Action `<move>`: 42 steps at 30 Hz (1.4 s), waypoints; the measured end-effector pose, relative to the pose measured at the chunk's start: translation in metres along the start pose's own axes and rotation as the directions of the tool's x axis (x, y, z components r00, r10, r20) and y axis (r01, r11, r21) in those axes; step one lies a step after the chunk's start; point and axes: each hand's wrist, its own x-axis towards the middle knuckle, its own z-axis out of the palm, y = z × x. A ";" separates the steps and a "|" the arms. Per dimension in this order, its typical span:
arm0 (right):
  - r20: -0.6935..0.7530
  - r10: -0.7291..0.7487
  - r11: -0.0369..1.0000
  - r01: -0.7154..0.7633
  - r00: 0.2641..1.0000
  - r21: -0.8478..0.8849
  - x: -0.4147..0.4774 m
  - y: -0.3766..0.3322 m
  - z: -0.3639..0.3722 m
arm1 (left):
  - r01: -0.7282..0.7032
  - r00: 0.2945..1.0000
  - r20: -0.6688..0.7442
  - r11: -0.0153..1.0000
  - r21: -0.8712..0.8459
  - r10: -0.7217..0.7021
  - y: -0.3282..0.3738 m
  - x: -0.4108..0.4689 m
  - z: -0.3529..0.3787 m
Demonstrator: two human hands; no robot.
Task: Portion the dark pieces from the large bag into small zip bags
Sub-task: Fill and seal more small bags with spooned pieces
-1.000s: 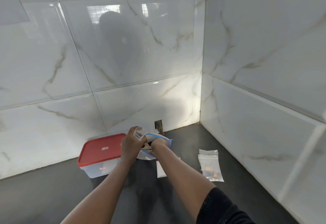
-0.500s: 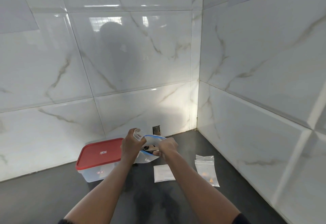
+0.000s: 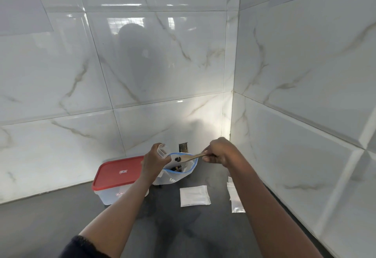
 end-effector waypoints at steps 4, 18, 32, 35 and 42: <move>-0.031 -0.093 0.995 0.092 0.995 -0.045 -0.004 -0.005 0.006 | 0.001 0.999 0.049 1.000 -0.024 0.000 0.003 -0.013 0.002; 0.305 -0.583 0.324 0.559 0.753 -0.763 -0.018 0.049 0.046 | 0.026 1.000 -0.006 0.991 -0.130 -0.027 -0.015 -0.048 0.021; 0.077 -0.469 0.512 0.342 0.880 -0.788 -0.002 0.080 0.040 | 0.035 0.995 -0.092 0.998 -0.049 -0.039 -0.009 -0.040 0.007; 0.192 -0.421 0.435 0.383 0.887 -0.815 0.008 0.095 0.066 | -0.003 0.995 -0.101 1.000 -0.017 0.001 -0.009 -0.044 0.005; 0.333 -0.284 0.330 0.417 0.899 -0.847 0.028 0.095 0.104 | -0.059 0.989 -0.130 0.998 0.036 0.063 -0.009 -0.047 -0.007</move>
